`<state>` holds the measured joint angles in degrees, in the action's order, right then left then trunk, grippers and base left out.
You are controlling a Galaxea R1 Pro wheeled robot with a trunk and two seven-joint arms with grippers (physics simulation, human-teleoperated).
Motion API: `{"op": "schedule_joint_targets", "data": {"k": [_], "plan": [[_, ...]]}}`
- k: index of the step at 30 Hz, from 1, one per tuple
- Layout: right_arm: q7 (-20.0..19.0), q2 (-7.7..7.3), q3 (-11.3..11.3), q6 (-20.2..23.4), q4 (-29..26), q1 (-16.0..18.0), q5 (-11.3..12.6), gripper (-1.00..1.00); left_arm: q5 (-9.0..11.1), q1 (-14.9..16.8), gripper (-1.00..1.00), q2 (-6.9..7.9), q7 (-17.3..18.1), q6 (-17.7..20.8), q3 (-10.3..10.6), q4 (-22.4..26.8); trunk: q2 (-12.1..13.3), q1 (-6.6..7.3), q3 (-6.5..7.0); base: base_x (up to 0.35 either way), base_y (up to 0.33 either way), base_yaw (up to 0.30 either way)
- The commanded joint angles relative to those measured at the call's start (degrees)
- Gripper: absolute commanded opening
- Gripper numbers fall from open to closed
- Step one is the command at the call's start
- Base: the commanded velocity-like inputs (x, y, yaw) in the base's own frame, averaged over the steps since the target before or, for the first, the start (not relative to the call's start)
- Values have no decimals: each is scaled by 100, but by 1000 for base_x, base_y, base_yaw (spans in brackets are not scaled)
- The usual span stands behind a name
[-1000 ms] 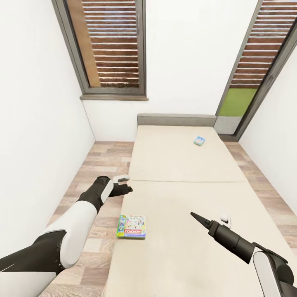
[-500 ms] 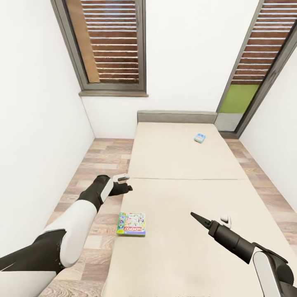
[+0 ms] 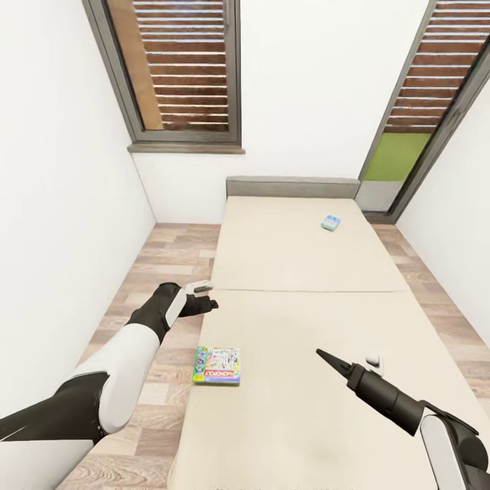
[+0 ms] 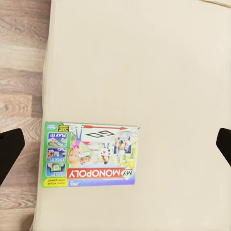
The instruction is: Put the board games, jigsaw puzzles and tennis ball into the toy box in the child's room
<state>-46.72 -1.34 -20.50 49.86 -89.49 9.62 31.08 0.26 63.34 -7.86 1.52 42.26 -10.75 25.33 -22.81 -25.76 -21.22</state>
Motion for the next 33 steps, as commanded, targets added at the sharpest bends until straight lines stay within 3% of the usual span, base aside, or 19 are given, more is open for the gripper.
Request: {"op": "schedule_joint_targets", "data": {"k": [1,13,33], "plan": [[-114,-15,-35,34,-4,4,5,100,2,5,100,-5,9,30,-38,7,-11,-3,-19,0,0,0],[-1533,-305,-329,216,-15,4,16,100,8,16,100,-13,7,22,-41,8,-11,-3,-130,0,0,0],[-1732,-340,-427,235,-7,4,-25,100,-4,26,100,12,7,25,-54,8,-11,-3,-314,0,0,0]]}}
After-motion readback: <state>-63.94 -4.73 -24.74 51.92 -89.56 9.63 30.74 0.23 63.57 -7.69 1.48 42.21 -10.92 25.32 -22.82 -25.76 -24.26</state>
